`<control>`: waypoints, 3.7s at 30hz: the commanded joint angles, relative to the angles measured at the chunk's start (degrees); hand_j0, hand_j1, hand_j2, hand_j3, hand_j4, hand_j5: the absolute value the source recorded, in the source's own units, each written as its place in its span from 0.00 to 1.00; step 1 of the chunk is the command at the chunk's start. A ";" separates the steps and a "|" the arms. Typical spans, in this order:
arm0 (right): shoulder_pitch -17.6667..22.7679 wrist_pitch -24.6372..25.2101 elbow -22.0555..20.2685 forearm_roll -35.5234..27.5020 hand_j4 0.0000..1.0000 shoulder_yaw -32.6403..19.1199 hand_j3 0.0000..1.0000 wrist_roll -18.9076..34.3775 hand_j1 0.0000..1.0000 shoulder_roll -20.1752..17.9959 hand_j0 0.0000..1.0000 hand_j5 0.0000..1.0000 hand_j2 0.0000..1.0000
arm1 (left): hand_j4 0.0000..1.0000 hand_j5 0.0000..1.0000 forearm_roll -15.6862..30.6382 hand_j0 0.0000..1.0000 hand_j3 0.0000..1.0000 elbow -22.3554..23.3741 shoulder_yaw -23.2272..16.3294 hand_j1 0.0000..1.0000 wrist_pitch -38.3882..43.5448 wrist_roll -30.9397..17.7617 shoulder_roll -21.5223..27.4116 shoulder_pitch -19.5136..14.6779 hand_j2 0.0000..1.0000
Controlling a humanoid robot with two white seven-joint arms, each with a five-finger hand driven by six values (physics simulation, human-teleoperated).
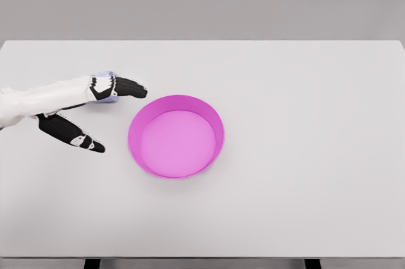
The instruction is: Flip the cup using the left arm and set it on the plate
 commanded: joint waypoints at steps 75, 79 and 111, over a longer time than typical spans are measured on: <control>0.00 0.00 -0.01 0.01 1.00 0.03 1.00 0.05 1.00 0.00 1.00 1.00 1.00 | 1.00 1.00 -28.74 1.00 1.00 31.51 -7.19 1.00 38.52 1.71 -20.62 -16.35 1.00; 0.00 0.00 -0.01 0.01 1.00 -0.06 1.00 -0.04 1.00 0.00 1.00 1.00 1.00 | 1.00 1.00 -29.53 1.00 1.00 31.60 -9.38 1.00 38.52 1.71 -20.79 -16.52 1.00; 0.00 0.00 0.08 0.01 1.00 0.03 1.00 0.05 1.00 0.00 1.00 1.00 1.00 | 0.53 0.53 11.77 0.53 0.53 7.26 -2.26 0.53 26.92 1.18 -12.53 -9.40 0.53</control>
